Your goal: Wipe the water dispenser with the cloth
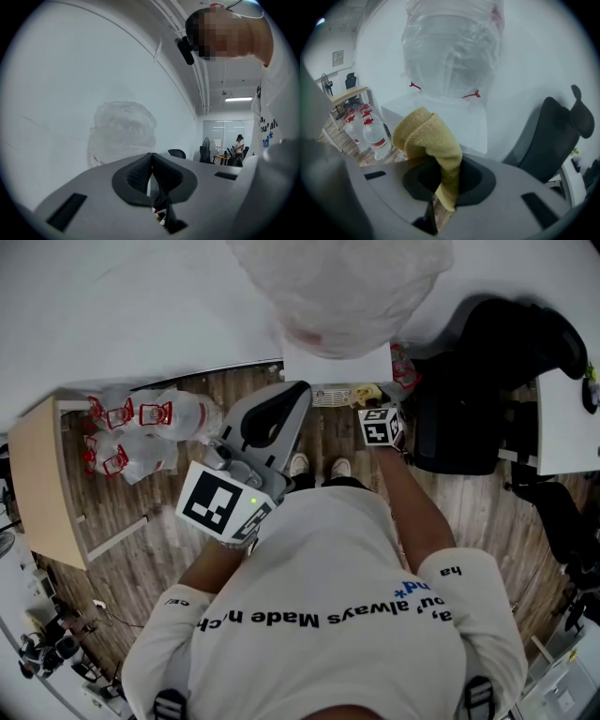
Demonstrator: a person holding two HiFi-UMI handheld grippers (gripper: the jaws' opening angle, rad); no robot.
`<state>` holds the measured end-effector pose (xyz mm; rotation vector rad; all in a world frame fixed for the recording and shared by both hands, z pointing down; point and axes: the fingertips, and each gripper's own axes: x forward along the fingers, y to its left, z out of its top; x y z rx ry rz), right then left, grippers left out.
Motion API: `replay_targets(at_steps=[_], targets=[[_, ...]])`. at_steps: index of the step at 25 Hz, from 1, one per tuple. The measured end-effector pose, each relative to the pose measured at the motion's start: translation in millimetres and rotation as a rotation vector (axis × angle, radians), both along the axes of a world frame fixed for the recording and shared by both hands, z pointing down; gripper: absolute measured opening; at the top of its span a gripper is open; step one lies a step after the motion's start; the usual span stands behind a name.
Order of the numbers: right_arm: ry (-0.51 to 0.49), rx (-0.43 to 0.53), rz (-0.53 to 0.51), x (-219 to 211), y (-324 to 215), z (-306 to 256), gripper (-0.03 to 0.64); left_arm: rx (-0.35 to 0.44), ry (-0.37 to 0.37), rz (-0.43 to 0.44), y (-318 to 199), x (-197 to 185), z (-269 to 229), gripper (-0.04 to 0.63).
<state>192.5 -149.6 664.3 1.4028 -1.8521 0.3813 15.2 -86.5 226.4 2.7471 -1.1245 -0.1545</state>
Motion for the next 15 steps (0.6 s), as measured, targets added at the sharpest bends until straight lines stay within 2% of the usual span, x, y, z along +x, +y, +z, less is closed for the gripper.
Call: replay_targets(at_steps=[15], targets=[[0.025, -0.001, 0.053, 33.9, -1.0, -1.3, 0.061, 0.004, -0.003, -0.011, 10.7, -2.2, -3.6, 0.02]])
